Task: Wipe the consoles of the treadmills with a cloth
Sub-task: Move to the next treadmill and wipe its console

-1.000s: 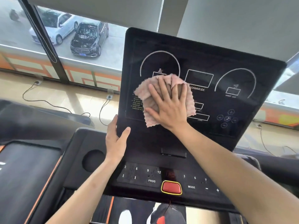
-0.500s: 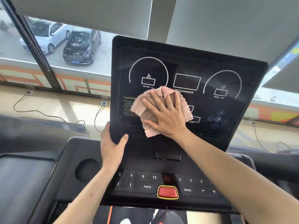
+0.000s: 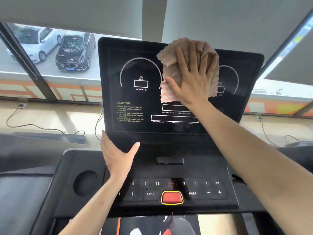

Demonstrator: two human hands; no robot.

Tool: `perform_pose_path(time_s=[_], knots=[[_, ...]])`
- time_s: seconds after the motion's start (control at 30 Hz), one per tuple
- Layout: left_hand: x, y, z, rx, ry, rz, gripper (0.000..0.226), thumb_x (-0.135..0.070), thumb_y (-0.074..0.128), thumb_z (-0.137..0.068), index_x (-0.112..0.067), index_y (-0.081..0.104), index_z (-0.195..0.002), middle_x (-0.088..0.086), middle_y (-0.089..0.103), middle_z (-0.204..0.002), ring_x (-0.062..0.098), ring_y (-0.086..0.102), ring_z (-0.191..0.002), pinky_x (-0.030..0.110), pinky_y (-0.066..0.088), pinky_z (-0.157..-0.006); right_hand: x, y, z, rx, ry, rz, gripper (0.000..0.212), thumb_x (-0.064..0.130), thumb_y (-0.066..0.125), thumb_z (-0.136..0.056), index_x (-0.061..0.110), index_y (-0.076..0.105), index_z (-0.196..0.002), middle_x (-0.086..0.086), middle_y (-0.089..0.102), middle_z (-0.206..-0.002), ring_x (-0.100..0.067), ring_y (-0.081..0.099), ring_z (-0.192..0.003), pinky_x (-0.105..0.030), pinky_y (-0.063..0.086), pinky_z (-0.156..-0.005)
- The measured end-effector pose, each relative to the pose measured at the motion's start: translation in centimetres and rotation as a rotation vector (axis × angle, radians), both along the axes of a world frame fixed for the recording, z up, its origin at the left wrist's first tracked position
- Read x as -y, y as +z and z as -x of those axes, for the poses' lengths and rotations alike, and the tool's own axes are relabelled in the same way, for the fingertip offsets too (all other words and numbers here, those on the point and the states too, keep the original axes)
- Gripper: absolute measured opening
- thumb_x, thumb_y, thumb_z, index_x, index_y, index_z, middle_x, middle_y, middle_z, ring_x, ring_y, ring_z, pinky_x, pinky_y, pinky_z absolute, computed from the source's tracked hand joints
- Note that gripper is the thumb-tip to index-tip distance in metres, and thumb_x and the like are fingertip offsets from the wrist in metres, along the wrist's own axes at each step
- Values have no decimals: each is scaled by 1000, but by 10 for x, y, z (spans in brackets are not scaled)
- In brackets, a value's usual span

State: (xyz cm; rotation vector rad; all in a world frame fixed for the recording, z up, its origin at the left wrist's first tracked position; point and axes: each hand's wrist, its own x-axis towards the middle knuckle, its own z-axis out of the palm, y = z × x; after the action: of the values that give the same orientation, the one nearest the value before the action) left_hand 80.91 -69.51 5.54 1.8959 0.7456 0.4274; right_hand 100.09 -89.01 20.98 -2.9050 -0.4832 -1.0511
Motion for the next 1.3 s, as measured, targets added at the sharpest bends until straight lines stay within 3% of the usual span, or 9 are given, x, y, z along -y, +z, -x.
perform_pose_path(time_s=[0.23,0.4,0.53,0.73,0.9,1.07,1.17,1.3], knots=[[3,-4,-4,5,7,-13,126,-38,94,-69,-19,12,-162,7,24,-167,24,22,-155,43,21,-126,14,-92,48,-71,-52,-36,82,73,30,-98,27,7,-163,-13,10,-170,-40,13,-156,-69,3,-122],[2,-8,-6,21,13,-16,130,-39,95,-66,-19,11,-162,5,23,-167,22,20,-156,44,19,-128,19,-148,83,-126,-22,-28,83,71,28,-98,27,0,-163,-4,-9,-171,-40,20,-154,-67,1,-123],[2,-9,-7,24,14,-22,130,-37,97,-64,-20,13,-162,8,28,-164,25,24,-153,49,23,-127,22,-139,78,-130,-4,9,83,74,26,-97,32,-3,-162,-3,-6,-171,-38,13,-156,-67,0,-122],[-1,-17,-8,23,13,-26,134,-42,96,-63,-21,9,-162,6,24,-166,23,19,-155,48,16,-129,24,-75,34,-47,-83,-32,81,77,26,-95,32,13,-161,-11,15,-170,-39,8,-157,-72,8,-119],[-3,-20,-8,27,8,-57,133,-44,96,-61,-20,12,-161,10,28,-162,28,24,-153,54,21,-127,34,-16,1,-42,-198,-153,83,78,20,-94,31,14,-163,-10,9,-171,-40,6,-157,-70,6,-120],[-3,-21,-8,0,8,-171,132,-45,95,-63,-9,13,-160,19,26,-162,36,22,-152,56,18,-126,38,-9,-3,-56,-350,-320,84,78,18,-95,29,10,-163,-10,7,-172,-44,10,-155,-68,5,-121],[3,-24,-1,84,23,-352,117,-35,95,-66,-4,28,-156,23,33,-156,41,31,-145,56,23,-121,35,-28,8,-82,-423,-409,83,76,19,-97,28,7,-163,-11,5,-172,-45,13,-155,-68,7,-121],[16,-33,6,336,-166,-642,72,-34,84,-75,-7,60,-137,17,56,-138,40,52,-129,53,36,-110,43,-76,38,-156,-411,-351,80,72,18,-98,26,6,-163,-16,4,-171,-50,16,-152,-70,8,-120]])
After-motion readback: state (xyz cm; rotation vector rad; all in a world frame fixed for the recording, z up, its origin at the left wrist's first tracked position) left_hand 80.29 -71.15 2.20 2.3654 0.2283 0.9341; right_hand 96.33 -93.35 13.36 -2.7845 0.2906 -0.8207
